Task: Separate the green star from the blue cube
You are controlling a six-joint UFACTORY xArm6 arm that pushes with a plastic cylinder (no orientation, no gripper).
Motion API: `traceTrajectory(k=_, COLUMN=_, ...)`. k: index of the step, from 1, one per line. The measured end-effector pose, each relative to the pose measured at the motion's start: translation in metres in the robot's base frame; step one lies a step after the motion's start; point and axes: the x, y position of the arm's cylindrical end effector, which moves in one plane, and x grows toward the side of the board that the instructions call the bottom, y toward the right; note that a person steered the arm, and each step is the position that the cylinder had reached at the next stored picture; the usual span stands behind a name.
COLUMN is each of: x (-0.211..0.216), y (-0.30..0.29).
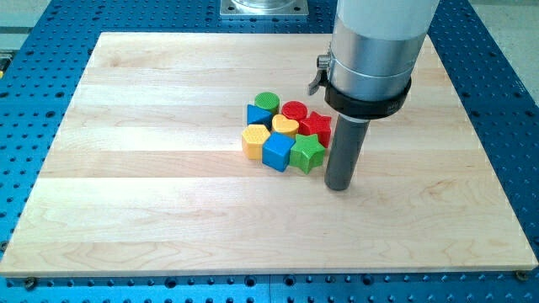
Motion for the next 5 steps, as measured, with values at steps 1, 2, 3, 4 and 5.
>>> traceTrajectory(k=1, x=0.0006, y=0.0002)
traceTrajectory(k=2, x=0.0038, y=-0.0007)
traceTrajectory(k=3, x=0.0041, y=-0.0006)
traceTrajectory(k=4, x=0.0041, y=0.0001)
traceTrajectory(k=5, x=0.0059, y=0.0043)
